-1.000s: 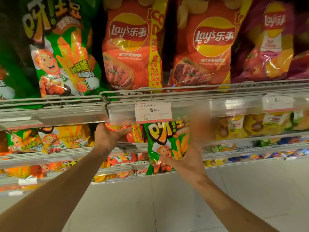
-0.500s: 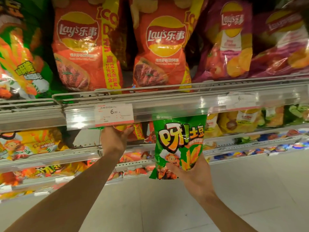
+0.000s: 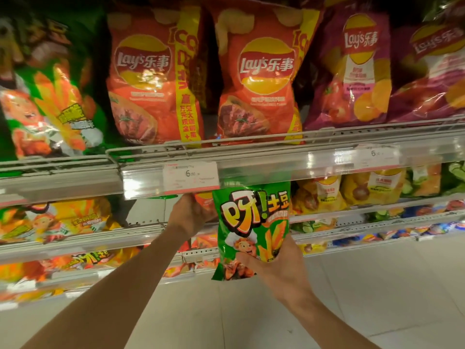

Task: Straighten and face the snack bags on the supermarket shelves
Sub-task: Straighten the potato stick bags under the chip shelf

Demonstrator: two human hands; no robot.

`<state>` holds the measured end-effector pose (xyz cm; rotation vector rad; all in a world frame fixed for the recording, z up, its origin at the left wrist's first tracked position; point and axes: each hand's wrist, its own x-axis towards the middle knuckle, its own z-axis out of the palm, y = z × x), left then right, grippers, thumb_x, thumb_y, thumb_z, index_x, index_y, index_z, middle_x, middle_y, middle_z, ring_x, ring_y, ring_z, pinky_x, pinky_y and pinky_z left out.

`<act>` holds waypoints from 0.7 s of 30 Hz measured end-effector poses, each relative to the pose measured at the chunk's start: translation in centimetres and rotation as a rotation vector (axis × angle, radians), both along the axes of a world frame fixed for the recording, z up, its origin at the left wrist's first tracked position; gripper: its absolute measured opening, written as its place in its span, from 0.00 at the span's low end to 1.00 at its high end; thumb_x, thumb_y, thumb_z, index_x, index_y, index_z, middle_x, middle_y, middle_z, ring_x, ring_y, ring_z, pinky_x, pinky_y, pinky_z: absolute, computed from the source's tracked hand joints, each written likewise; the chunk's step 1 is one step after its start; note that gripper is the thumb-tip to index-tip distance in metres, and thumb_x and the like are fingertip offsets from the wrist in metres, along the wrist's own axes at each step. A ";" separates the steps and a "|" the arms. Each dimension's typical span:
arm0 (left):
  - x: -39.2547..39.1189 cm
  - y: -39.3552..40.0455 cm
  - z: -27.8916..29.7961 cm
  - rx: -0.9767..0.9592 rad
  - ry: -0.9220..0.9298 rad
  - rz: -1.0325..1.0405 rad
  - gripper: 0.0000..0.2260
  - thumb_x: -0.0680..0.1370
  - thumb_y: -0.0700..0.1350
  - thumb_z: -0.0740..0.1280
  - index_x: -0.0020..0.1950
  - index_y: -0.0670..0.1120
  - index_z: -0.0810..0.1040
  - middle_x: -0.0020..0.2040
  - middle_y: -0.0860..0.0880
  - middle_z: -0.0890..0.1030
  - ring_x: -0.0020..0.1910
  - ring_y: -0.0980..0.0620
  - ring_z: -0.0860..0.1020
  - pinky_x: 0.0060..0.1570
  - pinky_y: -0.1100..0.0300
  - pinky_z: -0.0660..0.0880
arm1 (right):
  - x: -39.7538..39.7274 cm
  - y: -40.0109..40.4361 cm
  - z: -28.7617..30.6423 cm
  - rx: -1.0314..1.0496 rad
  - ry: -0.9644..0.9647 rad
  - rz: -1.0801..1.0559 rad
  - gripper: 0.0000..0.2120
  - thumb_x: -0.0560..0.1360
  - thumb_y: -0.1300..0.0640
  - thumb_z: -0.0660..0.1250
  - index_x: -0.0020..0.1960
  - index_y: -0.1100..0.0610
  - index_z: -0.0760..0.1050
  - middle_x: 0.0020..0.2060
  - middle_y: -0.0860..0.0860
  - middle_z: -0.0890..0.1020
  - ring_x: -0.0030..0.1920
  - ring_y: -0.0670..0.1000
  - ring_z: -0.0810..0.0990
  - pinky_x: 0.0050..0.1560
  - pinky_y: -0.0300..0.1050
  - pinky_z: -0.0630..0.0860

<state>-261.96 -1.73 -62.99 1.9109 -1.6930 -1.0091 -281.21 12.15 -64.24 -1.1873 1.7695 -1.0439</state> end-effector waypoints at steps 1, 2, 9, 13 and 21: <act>0.8 0.5 0.0 -0.005 0.022 -0.007 0.16 0.78 0.39 0.69 0.65 0.38 0.74 0.59 0.38 0.80 0.46 0.53 0.80 0.44 0.65 0.71 | 0.9 0.0 0.1 0.003 -0.008 0.003 0.38 0.53 0.32 0.79 0.61 0.39 0.73 0.52 0.37 0.84 0.54 0.38 0.83 0.57 0.49 0.82; 1.8 1.0 0.1 -0.007 0.046 -0.020 0.19 0.78 0.39 0.69 0.68 0.39 0.72 0.61 0.39 0.79 0.48 0.55 0.81 0.46 0.67 0.73 | 1.9 -0.1 0.1 0.008 -0.020 0.007 0.38 0.54 0.33 0.80 0.61 0.40 0.73 0.53 0.38 0.84 0.55 0.39 0.82 0.58 0.50 0.81; 13.5 5.4 -0.3 -0.228 -0.271 -0.163 0.22 0.77 0.48 0.71 0.69 0.46 0.73 0.64 0.45 0.74 0.64 0.45 0.72 0.65 0.52 0.71 | 11.4 -1.7 0.0 0.036 -0.053 -0.020 0.30 0.61 0.47 0.85 0.58 0.45 0.75 0.49 0.38 0.86 0.52 0.40 0.84 0.56 0.45 0.79; 21.5 7.5 -0.7 -0.330 -0.471 -0.270 0.22 0.76 0.47 0.71 0.68 0.42 0.74 0.65 0.41 0.73 0.63 0.40 0.72 0.63 0.47 0.73 | 17.1 -3.3 -0.1 0.016 -0.071 -0.099 0.26 0.62 0.44 0.84 0.55 0.46 0.78 0.44 0.30 0.84 0.45 0.30 0.81 0.43 0.23 0.72; 28.7 8.3 -2.3 -0.375 -0.761 -0.428 0.33 0.68 0.50 0.78 0.70 0.42 0.75 0.65 0.40 0.77 0.64 0.38 0.77 0.65 0.44 0.73 | 22.2 -7.8 0.1 0.037 -0.087 -0.146 0.17 0.67 0.49 0.82 0.54 0.47 0.81 0.47 0.43 0.87 0.52 0.47 0.85 0.60 0.53 0.80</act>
